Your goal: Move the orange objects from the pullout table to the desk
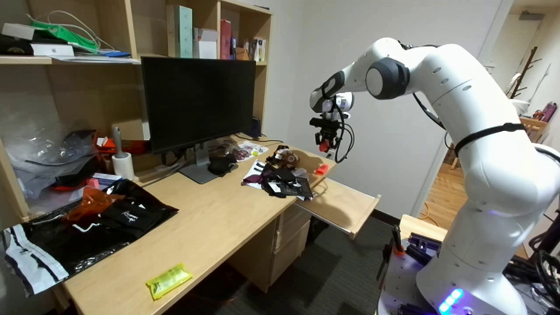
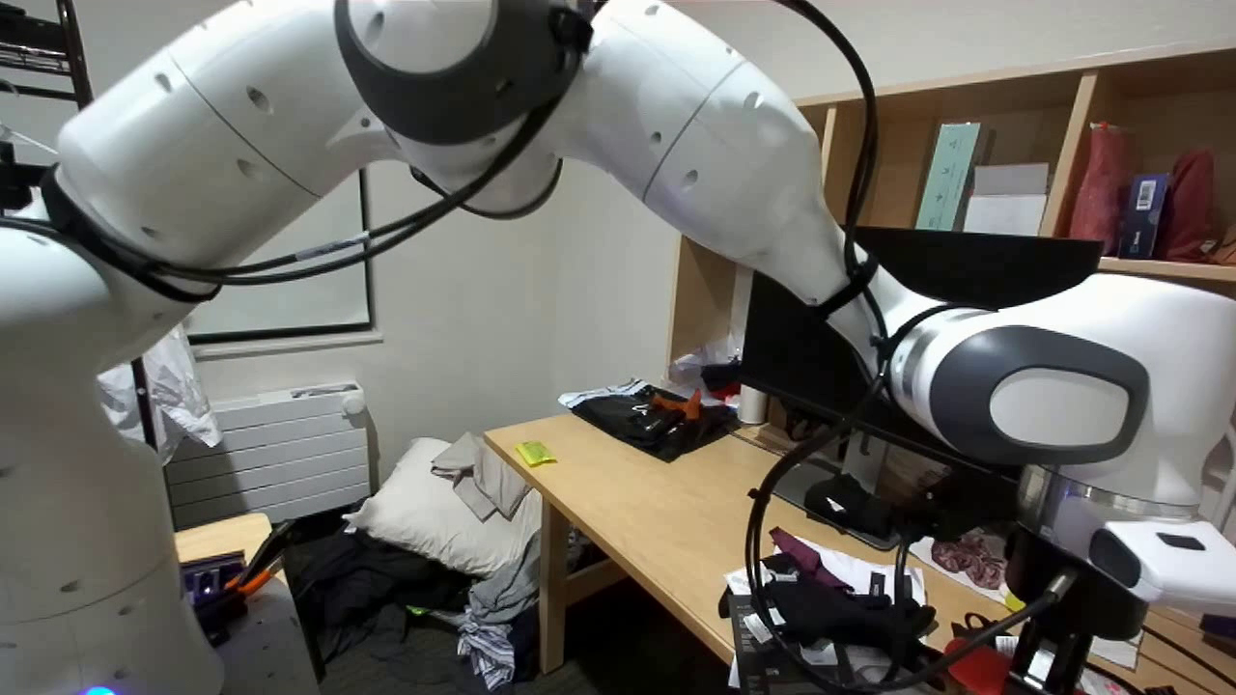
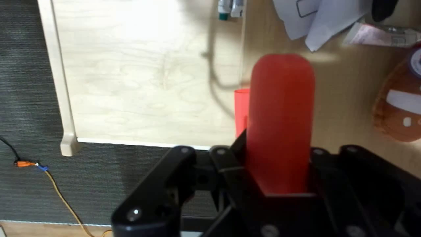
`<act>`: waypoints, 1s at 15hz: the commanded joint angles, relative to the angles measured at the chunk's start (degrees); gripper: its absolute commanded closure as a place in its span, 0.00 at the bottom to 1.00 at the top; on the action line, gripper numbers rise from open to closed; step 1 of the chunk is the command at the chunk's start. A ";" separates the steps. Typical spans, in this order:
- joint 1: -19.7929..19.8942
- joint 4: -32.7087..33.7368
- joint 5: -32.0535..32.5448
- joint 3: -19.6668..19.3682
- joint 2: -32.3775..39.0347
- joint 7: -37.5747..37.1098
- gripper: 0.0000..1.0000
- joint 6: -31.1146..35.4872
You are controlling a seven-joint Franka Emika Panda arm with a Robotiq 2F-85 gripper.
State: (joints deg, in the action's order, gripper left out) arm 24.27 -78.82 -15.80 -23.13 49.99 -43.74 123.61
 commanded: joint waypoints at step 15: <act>6.71 30.20 3.26 3.66 22.68 -15.67 0.92 -2.28</act>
State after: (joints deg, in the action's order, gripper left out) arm 28.27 -53.78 -13.11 -22.11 71.04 -58.40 122.48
